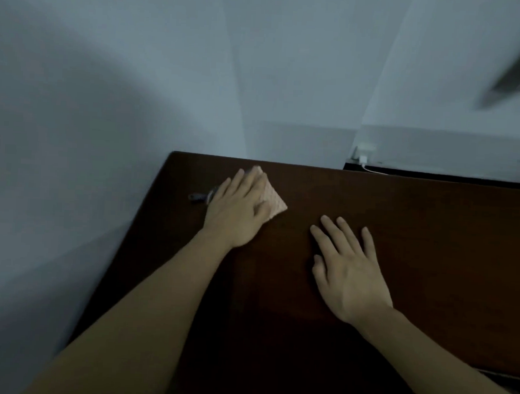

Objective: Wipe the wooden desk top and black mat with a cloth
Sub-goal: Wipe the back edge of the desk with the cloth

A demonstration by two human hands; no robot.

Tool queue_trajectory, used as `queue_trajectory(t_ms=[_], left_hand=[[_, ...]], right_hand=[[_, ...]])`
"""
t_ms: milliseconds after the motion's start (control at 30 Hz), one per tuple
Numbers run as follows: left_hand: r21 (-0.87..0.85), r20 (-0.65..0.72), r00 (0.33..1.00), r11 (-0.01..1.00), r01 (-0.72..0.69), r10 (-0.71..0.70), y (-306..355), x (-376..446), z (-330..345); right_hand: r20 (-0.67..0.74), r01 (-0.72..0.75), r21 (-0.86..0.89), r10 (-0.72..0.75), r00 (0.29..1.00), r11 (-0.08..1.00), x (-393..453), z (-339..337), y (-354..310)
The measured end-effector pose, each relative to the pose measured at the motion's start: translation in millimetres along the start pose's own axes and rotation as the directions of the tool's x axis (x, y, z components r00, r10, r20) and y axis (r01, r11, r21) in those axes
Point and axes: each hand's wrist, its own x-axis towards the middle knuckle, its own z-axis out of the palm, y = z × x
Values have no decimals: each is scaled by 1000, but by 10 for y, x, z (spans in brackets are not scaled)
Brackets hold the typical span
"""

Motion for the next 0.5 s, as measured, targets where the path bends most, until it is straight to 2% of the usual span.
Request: queue_trajectory(t_ms=[167, 400, 500], left_hand=[[-33, -20, 1000, 999, 1, -1, 197, 292, 7], [-31, 53, 958, 959, -282, 283, 216, -689, 38], [-13, 74, 942, 945, -327, 327, 199, -765, 75]], right_hand=[[-36, 9, 13, -9, 999, 1000, -24, 2, -16], [-55, -42, 13, 43, 998, 999, -41, 15, -29], [-59, -52, 0, 52, 997, 999, -42, 38, -41]])
